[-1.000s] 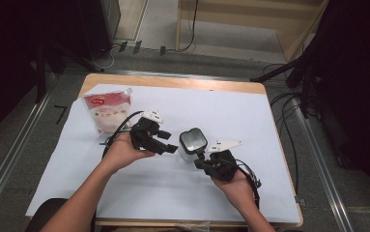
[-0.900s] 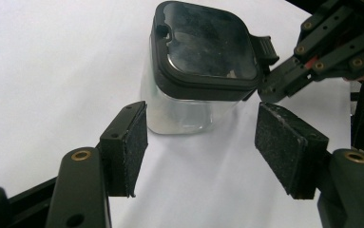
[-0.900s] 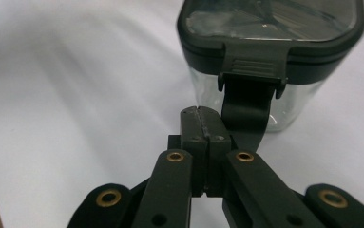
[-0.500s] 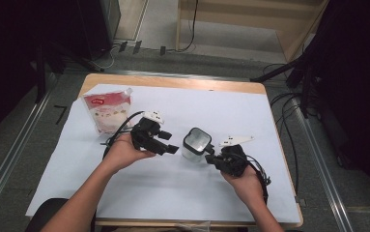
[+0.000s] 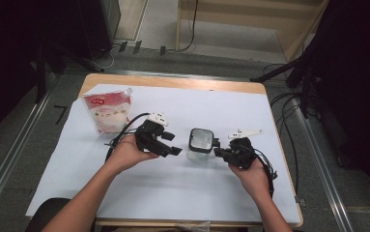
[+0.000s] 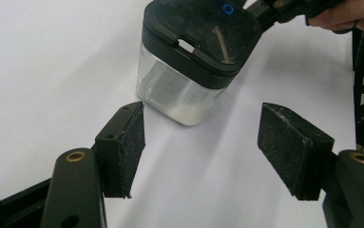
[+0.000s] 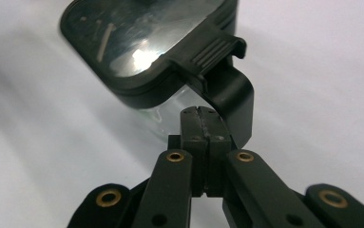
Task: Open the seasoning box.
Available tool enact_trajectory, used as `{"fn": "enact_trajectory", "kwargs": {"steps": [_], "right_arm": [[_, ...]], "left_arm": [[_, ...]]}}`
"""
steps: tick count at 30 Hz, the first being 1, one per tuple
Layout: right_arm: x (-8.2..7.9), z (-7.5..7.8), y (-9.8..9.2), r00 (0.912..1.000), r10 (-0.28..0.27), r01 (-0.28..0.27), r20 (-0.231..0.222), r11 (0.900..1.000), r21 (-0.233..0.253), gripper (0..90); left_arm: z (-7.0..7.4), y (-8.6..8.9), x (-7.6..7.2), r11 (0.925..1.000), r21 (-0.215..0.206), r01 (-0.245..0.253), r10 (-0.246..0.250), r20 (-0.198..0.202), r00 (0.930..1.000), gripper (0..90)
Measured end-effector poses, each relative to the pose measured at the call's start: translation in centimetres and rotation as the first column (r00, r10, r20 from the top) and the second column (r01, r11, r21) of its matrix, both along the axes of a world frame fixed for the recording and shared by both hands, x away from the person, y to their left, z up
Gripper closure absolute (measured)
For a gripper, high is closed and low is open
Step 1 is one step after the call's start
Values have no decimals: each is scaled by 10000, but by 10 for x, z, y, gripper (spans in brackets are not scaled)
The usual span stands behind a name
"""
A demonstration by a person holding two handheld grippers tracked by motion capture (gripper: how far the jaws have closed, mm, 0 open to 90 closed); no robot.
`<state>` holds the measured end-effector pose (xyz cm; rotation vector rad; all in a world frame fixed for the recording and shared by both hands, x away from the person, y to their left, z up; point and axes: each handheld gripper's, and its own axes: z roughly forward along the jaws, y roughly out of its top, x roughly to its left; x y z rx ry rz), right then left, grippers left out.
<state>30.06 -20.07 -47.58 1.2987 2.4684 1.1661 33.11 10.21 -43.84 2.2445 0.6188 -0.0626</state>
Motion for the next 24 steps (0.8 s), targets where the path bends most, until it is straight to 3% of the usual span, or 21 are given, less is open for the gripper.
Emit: {"fn": "enact_trajectory", "kwargs": {"steps": [8,13,17,22,24], "right_arm": [[0,10,-13,9994,-319,316,168,9994,141,900],[3,13,-19,9975,-648,645,274,9978,140,900],[8,9,-19,9964,-817,820,232,9966,-91,900],[15,6,-14,9951,-938,949,313,9949,-351,900],[17,6,-13,9946,-1003,1013,252,9940,-424,900]], "left_arm": [[-2,-8,1,9998,121,151,-151,-31,9999,287],[-4,-15,7,9994,-148,318,-318,-36,9995,230],[-7,-18,10,9984,-368,439,-443,-114,9990,200],[-13,-26,20,9990,-241,375,-379,-173,9991,181],[-18,-30,25,9973,-378,629,-634,-131,9979,169]]}}
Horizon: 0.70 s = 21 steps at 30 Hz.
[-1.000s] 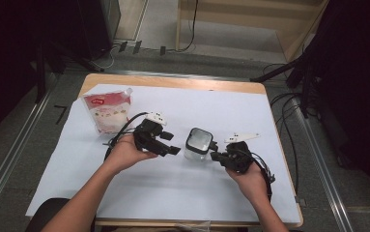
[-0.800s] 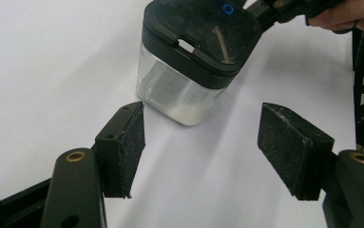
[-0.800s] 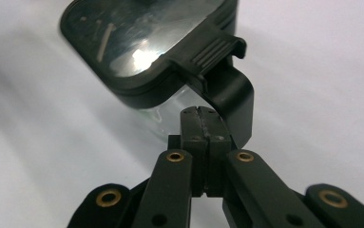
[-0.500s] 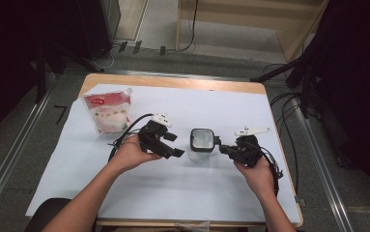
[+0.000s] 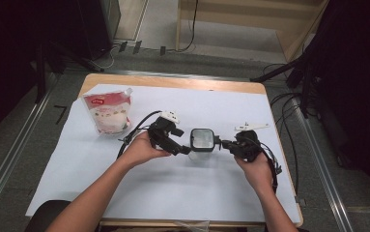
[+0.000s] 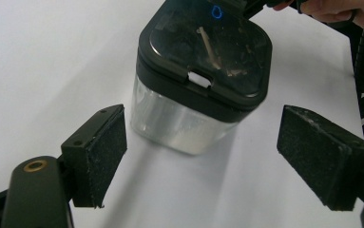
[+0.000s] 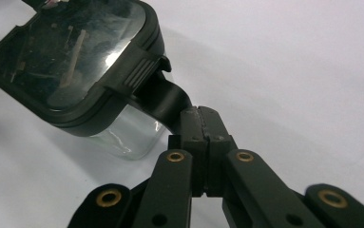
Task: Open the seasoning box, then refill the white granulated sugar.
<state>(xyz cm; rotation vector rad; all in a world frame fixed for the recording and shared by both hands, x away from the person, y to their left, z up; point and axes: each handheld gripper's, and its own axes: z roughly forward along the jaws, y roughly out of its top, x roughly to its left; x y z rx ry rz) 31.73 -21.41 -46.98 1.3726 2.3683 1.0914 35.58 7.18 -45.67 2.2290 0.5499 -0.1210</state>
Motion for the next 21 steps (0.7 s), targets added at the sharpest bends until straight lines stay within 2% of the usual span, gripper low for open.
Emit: {"fn": "enact_trajectory", "kwargs": {"steps": [3,4,5,10,14,19,21], "right_arm": [[1,-1,1,10000,-47,47,-18,10000,-32,900],[2,-1,1,10000,-42,42,-13,10000,-60,900],[2,-1,2,10000,-69,69,-24,10000,-53,900],[2,-2,3,9999,-105,105,-2,9998,-141,900],[2,-2,4,9999,-110,110,-20,9997,-240,900],[2,-3,5,9999,-119,119,4,9994,-327,900],[1,-3,5,9999,-158,156,-43,9994,-300,900]], "left_arm": [[-4,-4,2,9998,33,198,-198,9,9998,161],[-7,-7,4,9992,255,315,-319,157,9994,160],[-9,-9,4,9993,274,270,-274,152,9995,160],[-14,-13,7,9994,5,332,-332,73,9994,155],[-13,-22,7,9983,330,489,-501,351,9981,156],[-11,-30,8,9981,438,425,-445,478,9979,136],[-9,-32,6,9971,618,441,-483,691,9964,137]]}}
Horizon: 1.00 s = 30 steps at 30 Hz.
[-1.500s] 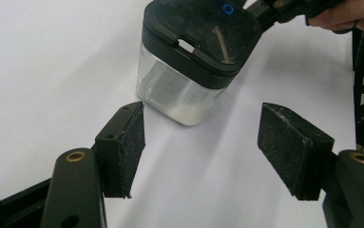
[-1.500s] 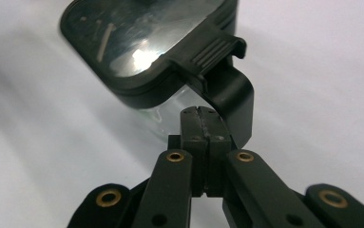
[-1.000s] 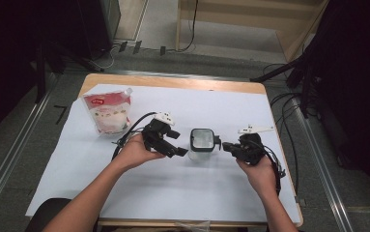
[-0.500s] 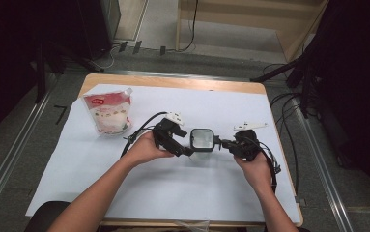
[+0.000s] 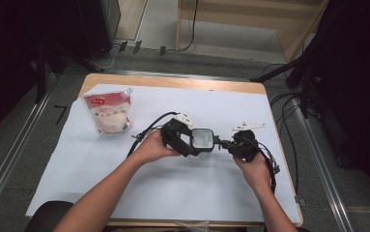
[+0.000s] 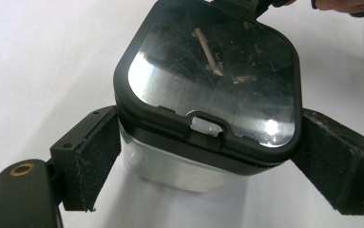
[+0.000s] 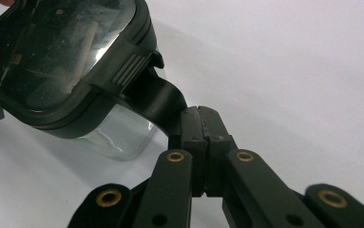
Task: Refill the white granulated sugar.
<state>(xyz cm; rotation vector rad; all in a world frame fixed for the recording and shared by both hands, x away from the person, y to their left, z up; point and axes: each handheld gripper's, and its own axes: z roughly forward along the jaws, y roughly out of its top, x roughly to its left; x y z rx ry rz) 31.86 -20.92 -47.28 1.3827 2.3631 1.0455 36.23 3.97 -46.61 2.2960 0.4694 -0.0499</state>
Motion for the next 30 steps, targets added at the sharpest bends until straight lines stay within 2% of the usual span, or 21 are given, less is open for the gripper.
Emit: {"fn": "enact_trajectory", "kwargs": {"steps": [4,5,13,14,15,16,17,18,19,20,21,22,23,25,30], "right_arm": [[0,0,0,10000,7,-7,20,10000,-27,900],[0,0,0,10000,42,-41,52,10000,-59,900],[0,0,2,9999,52,-51,87,10000,-55,900],[0,0,2,10000,62,-61,67,9999,-106,900],[0,0,2,10000,52,-52,48,9999,-94,900],[0,0,2,10000,79,-78,41,10000,-56,900],[-1,0,3,9999,169,-169,-34,9998,95,900],[-1,0,5,9997,262,-262,-17,9996,88,900],[-1,0,5,9997,262,-262,-17,9996,88,900],[-2,0,7,9993,370,-369,80,9992,-129,900],[-3,-2,12,9982,594,-591,96,9979,-275,900],[-3,-2,15,9978,654,-649,101,9971,-385,900],[-4,-3,16,9973,736,-731,82,9961,-501,900],[-4,-4,17,9972,751,-747,52,9958,-525,900],[-4,-3,18,9974,717,-714,51,9964,-461,900]], "left_arm": [[3,1,-2,10000,51,-61,61,112,9999,149],[7,4,-1,9998,-195,-109,109,2,9999,153],[11,5,-4,9999,22,-120,120,122,9999,161],[13,7,-3,9995,-288,-113,112,-39,9999,194],[23,19,2,9881,-1321,-785,775,-126,9969,308],[27,26,7,9719,-2167,-919,815,-562,9951,572],[30,31,12,9540,-2862,-900,595,-1134,9918,561],[33,30,12,9620,-2608,-810,578,-953,9938,517],[33,30,12,9620,-2608,-810,578,-953,9938,466],[36,27,10,9814,-1788,-694,638,-369,9973,466],[34,20,4,9977,-645,-214,229,228,9995,401],[32,18,1,9997,-238,-17,25,331,9994,392],[30,17,0,9997,-208,130,-125,230,9997,371],[30,17,0,9996,-283,0,3,80,10000,350],[29,16,2,9995,-314,-39,44,152,9999,362]]}}
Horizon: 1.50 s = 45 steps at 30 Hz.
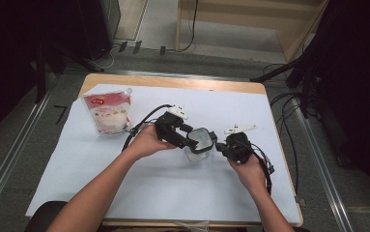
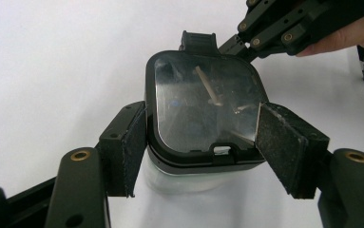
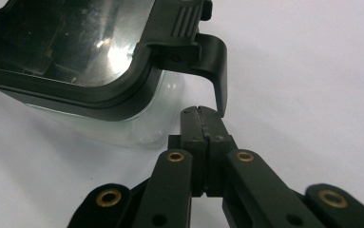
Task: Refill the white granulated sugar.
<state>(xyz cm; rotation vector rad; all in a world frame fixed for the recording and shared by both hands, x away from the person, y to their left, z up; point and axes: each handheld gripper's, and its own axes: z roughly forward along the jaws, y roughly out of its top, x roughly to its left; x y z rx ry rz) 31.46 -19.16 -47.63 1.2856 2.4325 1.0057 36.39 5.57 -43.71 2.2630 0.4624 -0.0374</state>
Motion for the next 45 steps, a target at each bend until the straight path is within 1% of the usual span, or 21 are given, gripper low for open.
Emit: {"fn": "enact_trajectory", "kwargs": {"steps": [2,5,8,9,10,11,13,17,19,20,21,22,23,24,26,28,30,34,37,41,45], "right_arm": [[0,0,0,10000,9,-9,12,10000,-3,900],[0,0,-2,10000,-36,36,19,10000,27,900],[2,0,-5,10000,-44,43,76,9999,129,900],[3,1,-6,9999,-105,104,31,9997,199,900],[4,1,-7,9998,-176,174,51,9995,268,900],[4,2,-8,9998,-211,210,52,9992,329,900],[7,2,-9,9994,-348,345,81,9987,368,900],[17,1,-12,9985,-539,535,71,9974,482,900],[21,-1,-12,9984,-569,566,28,9963,649,900],[21,-1,-12,9984,-569,566,28,9963,649,900],[24,-3,-10,9987,-505,506,-29,9962,710,900],[25,-2,-9,9986,-538,536,11,9969,580,900],[27,-2,-9,9987,-498,491,108,9973,537,900],[28,-2,-9,9987,-504,497,96,9968,621,900],[30,-2,-9,9987,-497,487,102,9957,783,900],[30,-1,-9,9989,-449,440,93,9959,795,900],[32,-2,-8,9992,-369,357,179,9972,653,900],[34,-2,-6,9993,-345,337,122,9974,635,900],[33,-2,-5,9995,-283,276,110,9982,524,900],[31,-2,-3,9997,-238,237,9,9986,473,900],[30,-3,0,9999,-110,107,71,9992,372,900]], "left_arm": [[0,-1,-1,9995,201,-246,243,145,9996,298],[-1,-1,-5,9990,236,-391,386,222,9990,193],[-5,-1,-10,9980,250,-576,574,82,9983,159],[-9,0,-13,9978,303,-590,593,-86,9982,154],[-9,0,-13,9978,303,-590,593,-86,9982,154],[-15,-1,-16,9977,286,-608,612,-125,9980,153],[-20,-3,-18,9972,312,-682,689,-220,9974,148],[-27,-10,-19,9953,293,-923,927,-142,9956,148],[-29,-12,-20,9941,78,-1086,1086,-91,9940,144],[-29,-12,-20,9941,78,-1086,1086,-91,9940,146],[-28,-13,-20,9939,53,-1099,1098,105,9939,152],[-28,-13,-20,9939,53,-1099,1098,105,9939,160],[-25,-14,-22,9932,58,-1165,1162,377,9925,167],[-24,-14,-22,9928,79,-1197,1192,413,9920,172],[-23,-13,-21,9927,114,-1199,1194,346,9922,178],[-22,-13,-21,9932,171,-1154,1147,380,9927,178],[-22,-13,-22,9936,281,-1097,1082,510,9928,178],[-21,-13,-21,9935,325,-1094,1076,517,9928,179],[-20,-12,-22,9944,418,-974,946,657,9933,179],[-18,-11,-22,9944,434,-960,936,549,9941,179],[-17,-8,-22,9953,404,-882,860,544,9948,179]]}}
